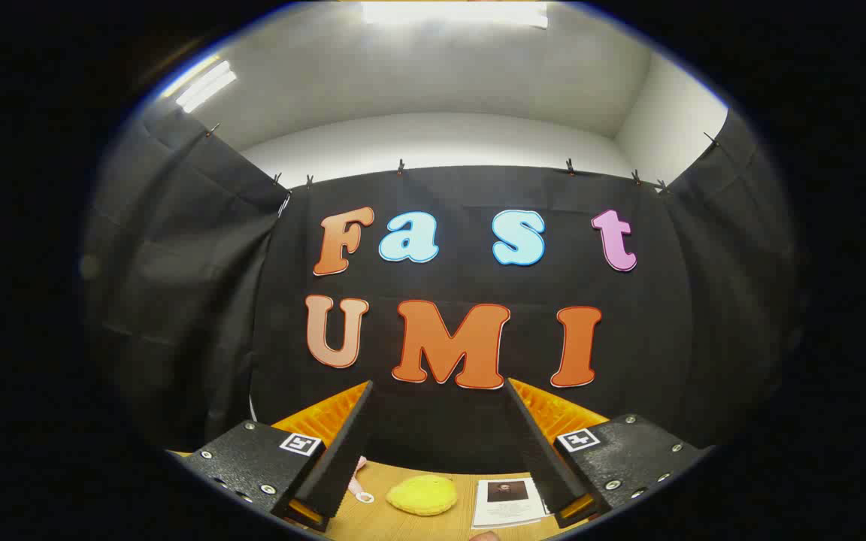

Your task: Open the storage box then place both shoes into the box .Put the left shoe in first, then the right shoe, with the right side of both shoes facing outward in a uniform manner.

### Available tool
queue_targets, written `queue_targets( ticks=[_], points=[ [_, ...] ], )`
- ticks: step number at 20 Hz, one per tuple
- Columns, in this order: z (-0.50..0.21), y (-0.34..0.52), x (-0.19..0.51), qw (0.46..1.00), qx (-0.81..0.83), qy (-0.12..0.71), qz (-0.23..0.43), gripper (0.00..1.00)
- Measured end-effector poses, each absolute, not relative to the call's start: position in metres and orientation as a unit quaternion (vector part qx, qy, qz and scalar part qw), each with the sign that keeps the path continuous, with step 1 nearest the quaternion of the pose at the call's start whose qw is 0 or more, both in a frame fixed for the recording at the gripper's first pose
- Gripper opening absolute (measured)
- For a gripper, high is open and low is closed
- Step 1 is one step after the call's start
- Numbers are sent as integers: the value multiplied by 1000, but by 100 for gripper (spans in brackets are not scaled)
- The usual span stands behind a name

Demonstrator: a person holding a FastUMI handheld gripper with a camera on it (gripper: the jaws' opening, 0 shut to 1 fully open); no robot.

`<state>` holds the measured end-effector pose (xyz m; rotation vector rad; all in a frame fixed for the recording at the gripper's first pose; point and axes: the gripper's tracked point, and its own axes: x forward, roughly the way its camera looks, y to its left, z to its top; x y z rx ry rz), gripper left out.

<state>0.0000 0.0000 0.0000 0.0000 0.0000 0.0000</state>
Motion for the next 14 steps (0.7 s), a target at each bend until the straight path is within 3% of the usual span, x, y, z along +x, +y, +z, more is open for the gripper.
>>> queue_targets(
  ticks=[14],
  points=[
    [-2,-2,0,1000,18,18,-5,98]
  ],
)
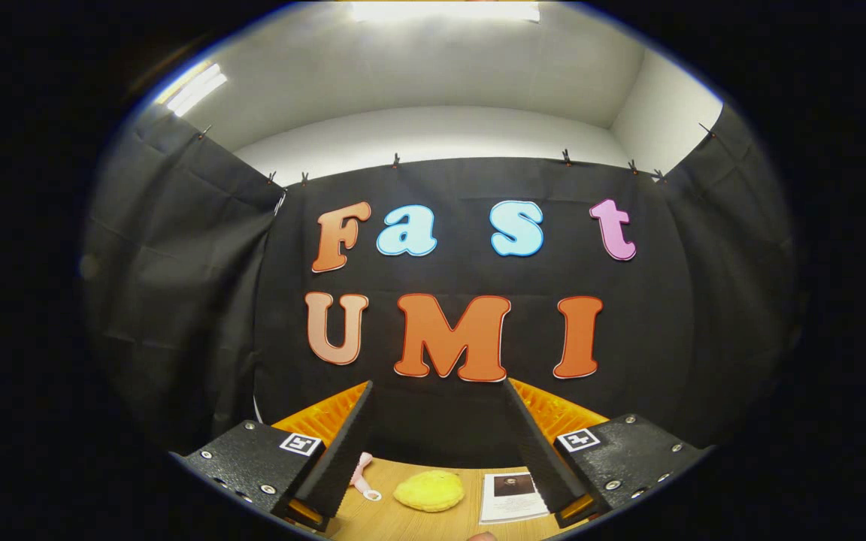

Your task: Open the storage box then place both shoes into the box .Put the left shoe in first, then the right shoe, with the right side of both shoes facing outward in a uniform manner.

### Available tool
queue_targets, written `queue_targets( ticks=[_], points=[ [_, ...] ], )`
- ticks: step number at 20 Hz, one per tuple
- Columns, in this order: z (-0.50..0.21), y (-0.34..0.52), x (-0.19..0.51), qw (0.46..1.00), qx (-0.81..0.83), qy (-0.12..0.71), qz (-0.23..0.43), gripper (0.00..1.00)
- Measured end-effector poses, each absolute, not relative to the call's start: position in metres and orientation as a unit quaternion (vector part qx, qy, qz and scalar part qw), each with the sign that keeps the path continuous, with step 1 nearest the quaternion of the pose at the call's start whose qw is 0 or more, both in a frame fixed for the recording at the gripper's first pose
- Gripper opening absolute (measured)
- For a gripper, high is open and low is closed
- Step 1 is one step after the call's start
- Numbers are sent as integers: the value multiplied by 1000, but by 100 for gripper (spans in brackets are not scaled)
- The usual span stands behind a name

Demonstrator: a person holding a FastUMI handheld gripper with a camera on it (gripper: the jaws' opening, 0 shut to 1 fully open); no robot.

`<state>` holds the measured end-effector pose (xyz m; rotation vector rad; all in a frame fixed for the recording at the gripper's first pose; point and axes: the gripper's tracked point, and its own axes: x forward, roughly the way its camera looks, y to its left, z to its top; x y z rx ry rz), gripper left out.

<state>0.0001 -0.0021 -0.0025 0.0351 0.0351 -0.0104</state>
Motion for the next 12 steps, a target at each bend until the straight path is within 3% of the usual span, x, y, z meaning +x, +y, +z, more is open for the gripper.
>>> queue_targets(
  ticks=[6,12],
  points=[
    [-10,6,-7,999,38,34,12,98],
    [-86,39,-28,972,120,188,73,98]
  ],
)
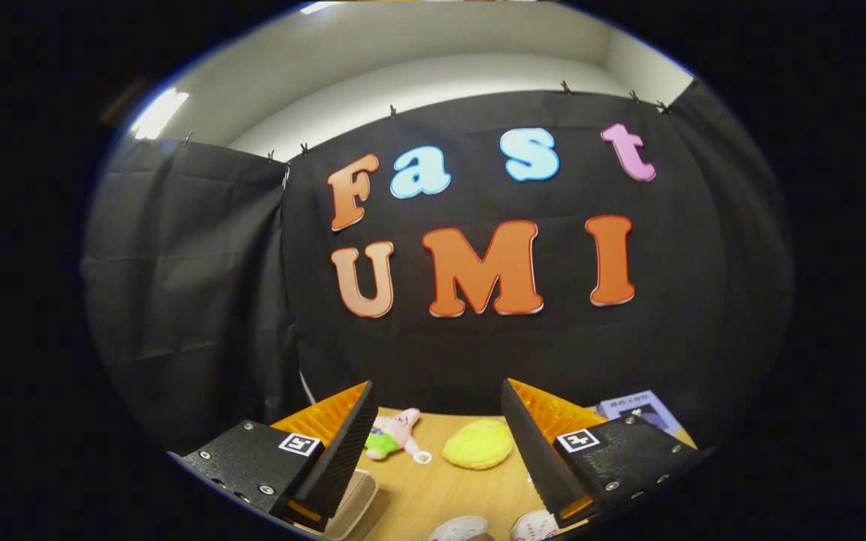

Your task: Open the storage box then place both shoes into the box .Put the left shoe in first, then the right shoe, with the right side of both shoes facing outward in a uniform manner.

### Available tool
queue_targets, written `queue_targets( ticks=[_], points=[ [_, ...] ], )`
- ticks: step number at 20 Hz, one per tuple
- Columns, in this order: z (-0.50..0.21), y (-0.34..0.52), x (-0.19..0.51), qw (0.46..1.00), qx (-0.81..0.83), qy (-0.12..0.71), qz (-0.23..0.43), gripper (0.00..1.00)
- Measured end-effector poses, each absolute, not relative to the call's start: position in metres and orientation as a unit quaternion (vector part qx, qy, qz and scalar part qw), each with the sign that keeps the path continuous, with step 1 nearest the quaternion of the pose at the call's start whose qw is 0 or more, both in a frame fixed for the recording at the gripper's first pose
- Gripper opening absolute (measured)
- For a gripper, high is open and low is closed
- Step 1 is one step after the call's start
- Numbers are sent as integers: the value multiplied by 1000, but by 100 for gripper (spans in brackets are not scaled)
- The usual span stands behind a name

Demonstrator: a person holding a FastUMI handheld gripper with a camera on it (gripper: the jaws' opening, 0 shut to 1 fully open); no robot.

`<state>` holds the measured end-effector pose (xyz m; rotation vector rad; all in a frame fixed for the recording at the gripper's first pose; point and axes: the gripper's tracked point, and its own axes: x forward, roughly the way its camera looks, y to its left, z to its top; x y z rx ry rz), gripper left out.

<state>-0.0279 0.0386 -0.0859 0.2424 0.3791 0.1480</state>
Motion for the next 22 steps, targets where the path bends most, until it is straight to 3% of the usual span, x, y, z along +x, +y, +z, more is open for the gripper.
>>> queue_targets(
  ticks=[13,22],
  points=[
    [-231,149,-94,845,227,451,176,98],
    [-312,205,-147,736,324,558,203,98]
  ],
)
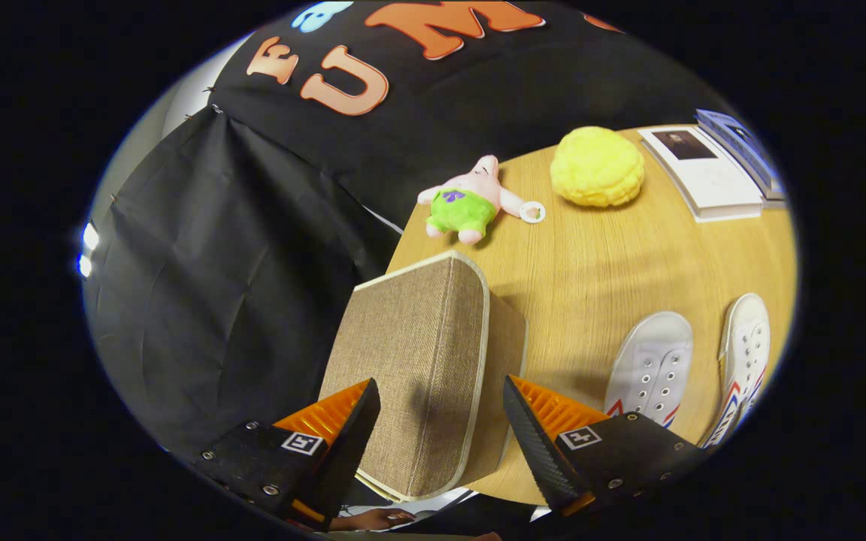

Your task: Open the storage box then place both shoes into the box .Put the left shoe in first, then the right shoe, with the right side of both shoes facing outward in a uniform manner.

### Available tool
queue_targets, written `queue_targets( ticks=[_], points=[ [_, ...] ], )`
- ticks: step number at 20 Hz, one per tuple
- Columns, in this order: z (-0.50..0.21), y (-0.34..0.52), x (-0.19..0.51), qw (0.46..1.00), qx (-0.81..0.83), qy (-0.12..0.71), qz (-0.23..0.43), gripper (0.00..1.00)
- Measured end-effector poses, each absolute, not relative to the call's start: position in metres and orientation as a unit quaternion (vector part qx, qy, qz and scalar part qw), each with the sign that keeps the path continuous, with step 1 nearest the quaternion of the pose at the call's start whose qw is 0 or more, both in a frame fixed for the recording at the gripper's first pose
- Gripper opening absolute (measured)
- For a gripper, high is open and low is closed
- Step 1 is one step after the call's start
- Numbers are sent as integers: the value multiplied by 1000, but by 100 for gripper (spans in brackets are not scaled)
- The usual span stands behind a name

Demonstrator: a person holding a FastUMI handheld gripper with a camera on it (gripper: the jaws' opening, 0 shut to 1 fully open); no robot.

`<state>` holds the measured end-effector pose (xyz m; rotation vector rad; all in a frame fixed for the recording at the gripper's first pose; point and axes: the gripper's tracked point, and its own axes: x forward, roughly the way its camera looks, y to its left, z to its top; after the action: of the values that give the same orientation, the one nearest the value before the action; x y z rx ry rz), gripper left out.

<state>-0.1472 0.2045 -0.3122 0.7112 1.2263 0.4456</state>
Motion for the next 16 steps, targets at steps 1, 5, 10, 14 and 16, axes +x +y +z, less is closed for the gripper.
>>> queue_targets(
  ticks=[1,5,10,14,16],
  points=[
    [-319,208,-150,728,332,565,201,97],
    [-331,223,-162,680,395,583,204,97],
    [-330,242,-163,614,487,587,206,97],
    [-314,234,-159,600,516,574,212,96],
    [-299,227,-150,592,540,560,211,95]
  ],
)
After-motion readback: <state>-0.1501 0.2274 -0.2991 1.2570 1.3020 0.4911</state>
